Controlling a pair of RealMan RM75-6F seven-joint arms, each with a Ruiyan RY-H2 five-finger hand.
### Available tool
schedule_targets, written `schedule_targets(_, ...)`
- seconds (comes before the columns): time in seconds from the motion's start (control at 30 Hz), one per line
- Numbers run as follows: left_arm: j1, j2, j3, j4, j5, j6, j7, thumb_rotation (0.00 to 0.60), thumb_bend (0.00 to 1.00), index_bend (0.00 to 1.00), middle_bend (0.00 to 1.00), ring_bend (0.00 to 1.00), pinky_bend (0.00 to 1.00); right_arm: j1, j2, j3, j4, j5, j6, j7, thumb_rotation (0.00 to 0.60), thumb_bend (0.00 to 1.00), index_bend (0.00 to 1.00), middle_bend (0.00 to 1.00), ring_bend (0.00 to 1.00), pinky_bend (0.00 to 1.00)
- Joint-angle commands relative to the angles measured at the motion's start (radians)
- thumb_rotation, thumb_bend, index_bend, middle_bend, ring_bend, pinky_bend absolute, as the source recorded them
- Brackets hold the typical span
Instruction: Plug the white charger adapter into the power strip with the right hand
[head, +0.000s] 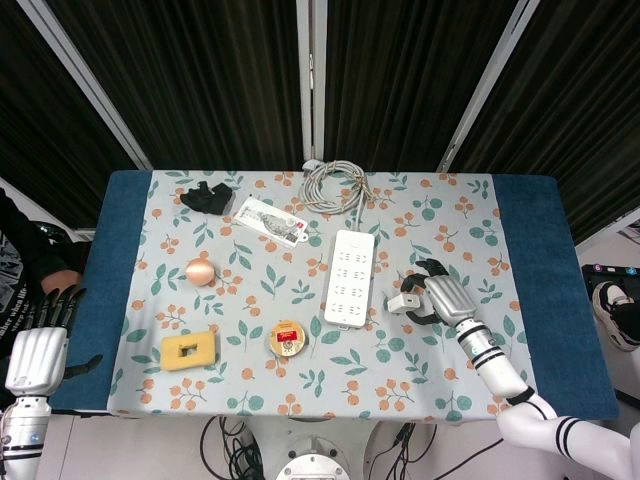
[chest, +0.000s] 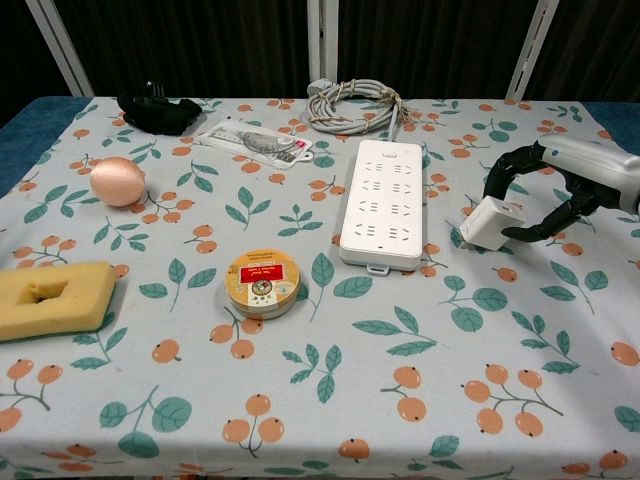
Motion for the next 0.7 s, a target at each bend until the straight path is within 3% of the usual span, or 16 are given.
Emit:
schedule_targets(0.03,0.001,-0.001,0.0,0.002,0.001,0.001,-0.001,0.6,0.0,0.09,0.03,0.0,0.0,0.001,-0.007,-0.002,0.005,-0.002,0.007,0.007,0.6,0.21,0.46,0.43,0.13,0.07)
schedule_targets(0.2,0.003,-0.002,0.002,0.006,0.003,0.003,-0.007,0.6,0.0,0.09,0.03,0.0,0.0,-0.007,-0.001,0.011,-0.025,-0.005,0.061,-0.016,0.6,0.31,0.61,0.58,0.26,0.12)
schedule_targets(0.37,0.007,-0.002,0.005,0.01,0.008,0.008,-0.015,0.6,0.0,0.09,0.03,0.0,0.0,0.001,0.084,0.069,-0.189,0.051,0.085,-0.141,0.6,0.4,0.74,0.68,0.37,0.15)
schedule_targets(0.53,0.007,-0.008,0.01,0.018,0.022,0.013,-0.024,0.6,0.0,0.09,0.03,0.0,0.0,0.061,0.158,0.158,-0.387,0.247,0.037,-0.385,0.6,0.44,0.79,0.72,0.42,0.15)
schedule_targets(0.7,0.011,-0.008,0.013,0.024,0.034,0.022,-0.031,0.6,0.0,0.09,0.03,0.0,0.0,0.165,0.156,0.197,-0.475,0.485,0.017,-0.637,0.6,0.51,0.81,0.74,0.45,0.15)
